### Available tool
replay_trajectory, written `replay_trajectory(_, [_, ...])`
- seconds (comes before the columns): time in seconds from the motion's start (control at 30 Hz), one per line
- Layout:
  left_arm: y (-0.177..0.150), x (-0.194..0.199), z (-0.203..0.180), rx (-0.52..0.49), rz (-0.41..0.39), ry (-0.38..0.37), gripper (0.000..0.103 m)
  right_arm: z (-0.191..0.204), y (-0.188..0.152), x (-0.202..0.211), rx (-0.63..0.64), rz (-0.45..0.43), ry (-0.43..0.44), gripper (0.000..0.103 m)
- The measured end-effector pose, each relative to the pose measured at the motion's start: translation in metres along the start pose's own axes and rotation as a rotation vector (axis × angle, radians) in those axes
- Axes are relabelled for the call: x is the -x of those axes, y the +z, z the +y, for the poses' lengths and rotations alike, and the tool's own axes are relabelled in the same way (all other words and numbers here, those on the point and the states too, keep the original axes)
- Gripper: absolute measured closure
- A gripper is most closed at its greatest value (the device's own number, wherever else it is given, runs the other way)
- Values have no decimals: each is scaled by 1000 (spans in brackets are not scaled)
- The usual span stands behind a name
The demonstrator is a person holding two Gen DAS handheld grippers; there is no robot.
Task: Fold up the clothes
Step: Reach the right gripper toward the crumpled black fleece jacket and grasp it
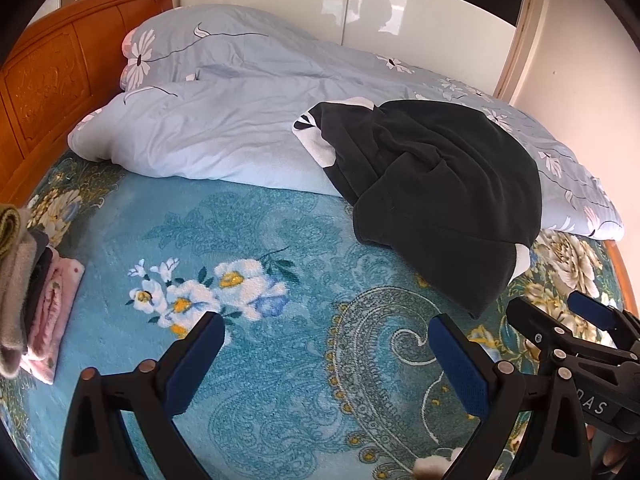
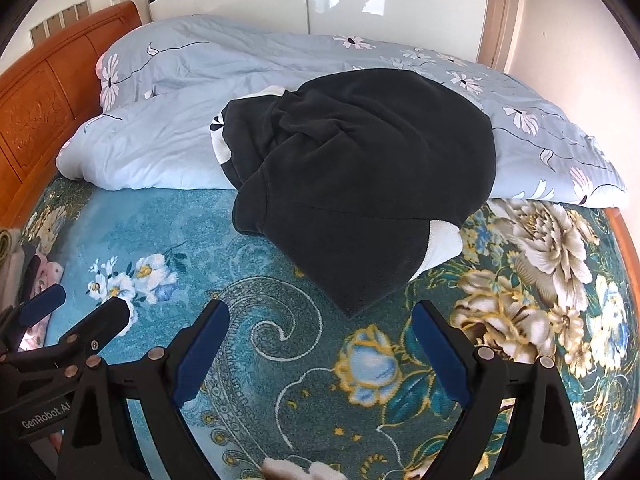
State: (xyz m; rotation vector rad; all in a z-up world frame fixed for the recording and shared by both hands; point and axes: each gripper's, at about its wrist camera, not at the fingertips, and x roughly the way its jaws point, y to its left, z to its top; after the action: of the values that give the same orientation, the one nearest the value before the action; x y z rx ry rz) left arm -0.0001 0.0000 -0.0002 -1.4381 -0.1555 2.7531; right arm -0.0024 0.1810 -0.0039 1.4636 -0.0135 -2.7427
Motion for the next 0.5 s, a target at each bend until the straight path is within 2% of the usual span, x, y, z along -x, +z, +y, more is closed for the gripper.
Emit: replay_trajectory(0.5, [1,-19,-1,6,31,-28,0,-4,2,-16,22,31,-14,10])
